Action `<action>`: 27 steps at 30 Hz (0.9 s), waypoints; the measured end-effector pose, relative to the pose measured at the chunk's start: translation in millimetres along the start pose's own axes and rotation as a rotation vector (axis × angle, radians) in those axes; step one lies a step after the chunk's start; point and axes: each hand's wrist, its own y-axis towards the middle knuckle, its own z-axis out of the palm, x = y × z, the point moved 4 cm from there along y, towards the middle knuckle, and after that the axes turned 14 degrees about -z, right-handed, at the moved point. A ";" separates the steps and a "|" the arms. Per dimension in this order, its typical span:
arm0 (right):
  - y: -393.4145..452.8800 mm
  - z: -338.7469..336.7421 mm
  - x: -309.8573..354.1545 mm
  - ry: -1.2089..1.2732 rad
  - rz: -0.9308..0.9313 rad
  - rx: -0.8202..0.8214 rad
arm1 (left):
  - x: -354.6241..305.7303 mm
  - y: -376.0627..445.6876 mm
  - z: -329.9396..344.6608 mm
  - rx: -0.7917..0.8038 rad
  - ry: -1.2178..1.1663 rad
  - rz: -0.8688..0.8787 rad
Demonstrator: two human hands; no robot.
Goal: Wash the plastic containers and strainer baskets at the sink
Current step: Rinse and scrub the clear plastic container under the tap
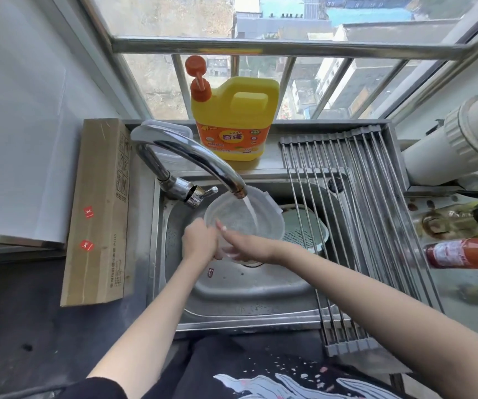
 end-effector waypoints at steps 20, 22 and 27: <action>-31.3 1.7 -21.9 -1.230 -0.368 -0.263 | -1.3 4.3 -11.5 -0.161 -0.044 0.097; -39.8 3.2 -16.5 -1.306 -0.508 -0.294 | 4.5 9.5 -7.4 -0.037 -0.141 0.015; -52.7 -15.9 -6.7 -1.357 -0.595 -0.364 | 5.1 7.2 2.7 0.183 -0.229 -0.113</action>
